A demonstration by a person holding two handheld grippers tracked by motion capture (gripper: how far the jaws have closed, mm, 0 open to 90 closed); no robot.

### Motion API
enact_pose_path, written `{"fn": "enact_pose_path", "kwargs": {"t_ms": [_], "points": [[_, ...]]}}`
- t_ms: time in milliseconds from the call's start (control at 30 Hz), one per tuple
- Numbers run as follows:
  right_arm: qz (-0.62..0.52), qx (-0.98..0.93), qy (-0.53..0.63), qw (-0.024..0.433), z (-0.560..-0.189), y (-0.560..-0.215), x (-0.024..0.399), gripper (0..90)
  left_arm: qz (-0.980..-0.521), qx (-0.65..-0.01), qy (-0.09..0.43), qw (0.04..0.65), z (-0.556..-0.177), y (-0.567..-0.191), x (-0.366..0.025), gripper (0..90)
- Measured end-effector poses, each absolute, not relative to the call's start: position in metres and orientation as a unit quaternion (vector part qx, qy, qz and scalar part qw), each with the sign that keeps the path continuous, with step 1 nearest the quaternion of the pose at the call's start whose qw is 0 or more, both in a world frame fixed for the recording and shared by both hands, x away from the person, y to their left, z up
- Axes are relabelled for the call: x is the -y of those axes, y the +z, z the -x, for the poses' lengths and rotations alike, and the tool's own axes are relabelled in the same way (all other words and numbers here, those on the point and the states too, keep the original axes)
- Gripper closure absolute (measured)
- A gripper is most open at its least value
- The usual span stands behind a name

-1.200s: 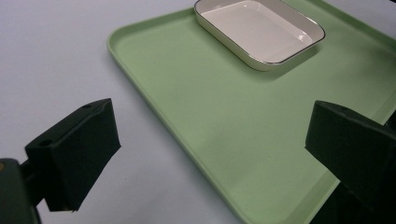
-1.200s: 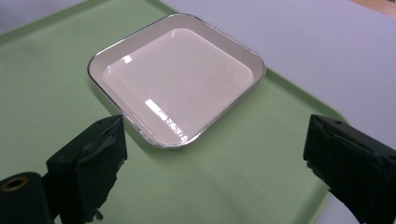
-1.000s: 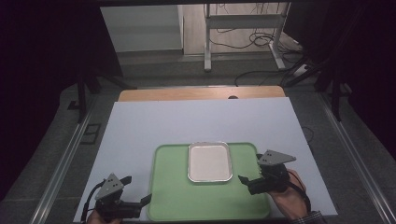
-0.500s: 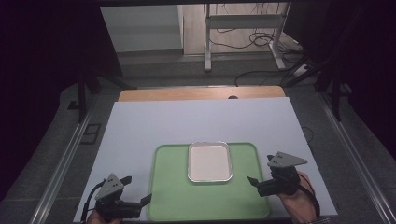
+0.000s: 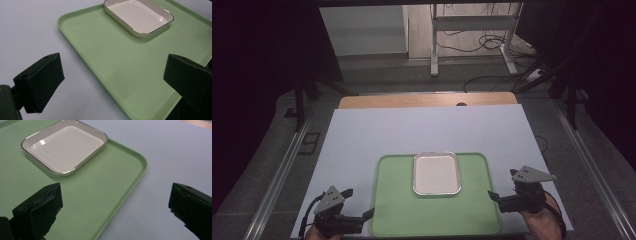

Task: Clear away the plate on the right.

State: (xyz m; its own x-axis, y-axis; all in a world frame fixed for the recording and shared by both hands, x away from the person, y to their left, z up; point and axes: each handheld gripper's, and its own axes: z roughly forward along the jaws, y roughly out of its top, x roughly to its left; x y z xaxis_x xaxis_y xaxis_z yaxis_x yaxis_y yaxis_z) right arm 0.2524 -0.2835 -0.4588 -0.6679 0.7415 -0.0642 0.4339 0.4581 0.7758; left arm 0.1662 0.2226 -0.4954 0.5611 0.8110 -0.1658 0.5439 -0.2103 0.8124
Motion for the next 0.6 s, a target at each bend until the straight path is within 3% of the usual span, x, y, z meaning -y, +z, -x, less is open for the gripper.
{"fn": "enact_pose_path", "kwargs": {"t_ms": [600], "points": [[-0.401,-0.807,0.366,0.233,-0.236,-0.469,0.326,0.0,-0.763,-0.445,0.149,0.445,-0.166,-0.496,-0.223,2.8]]}}
